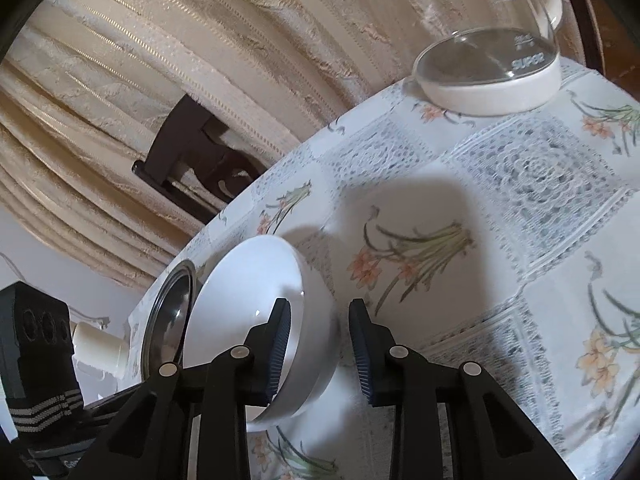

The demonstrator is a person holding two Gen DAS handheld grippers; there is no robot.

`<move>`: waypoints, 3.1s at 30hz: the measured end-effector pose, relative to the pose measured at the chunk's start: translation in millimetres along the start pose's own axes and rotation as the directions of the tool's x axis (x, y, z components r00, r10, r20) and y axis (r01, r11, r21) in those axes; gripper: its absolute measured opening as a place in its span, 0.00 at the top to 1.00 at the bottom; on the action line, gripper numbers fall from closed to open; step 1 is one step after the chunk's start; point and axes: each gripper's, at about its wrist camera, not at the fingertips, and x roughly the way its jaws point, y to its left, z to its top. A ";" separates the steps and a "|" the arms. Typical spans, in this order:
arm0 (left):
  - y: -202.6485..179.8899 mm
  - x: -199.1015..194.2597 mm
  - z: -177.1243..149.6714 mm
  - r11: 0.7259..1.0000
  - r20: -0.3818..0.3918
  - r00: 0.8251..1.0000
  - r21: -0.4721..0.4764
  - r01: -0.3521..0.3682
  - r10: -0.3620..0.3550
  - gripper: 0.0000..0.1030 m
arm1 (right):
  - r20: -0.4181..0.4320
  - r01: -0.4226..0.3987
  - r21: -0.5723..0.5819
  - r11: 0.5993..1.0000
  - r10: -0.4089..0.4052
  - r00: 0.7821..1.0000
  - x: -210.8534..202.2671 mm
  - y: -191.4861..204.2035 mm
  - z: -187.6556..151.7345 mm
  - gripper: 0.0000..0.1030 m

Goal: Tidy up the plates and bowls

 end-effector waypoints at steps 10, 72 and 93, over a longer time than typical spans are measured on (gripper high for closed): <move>-0.8 5.3 9.1 1.000 0.015 1.000 0.005 0.025 -0.025 0.53 | 0.025 0.001 0.035 0.999 -0.002 1.000 -7.4 -7.1 3.2 0.69; 131.0 -82.5 2.7 0.983 0.164 0.986 -0.185 0.024 0.007 0.53 | -0.124 -0.128 -0.210 0.969 0.104 0.987 64.1 128.0 -19.3 0.65; 128.8 -86.2 2.4 0.987 0.177 0.982 -0.155 -0.034 0.062 0.53 | 0.083 -0.133 -0.257 0.957 0.159 0.984 23.6 133.1 -16.7 0.38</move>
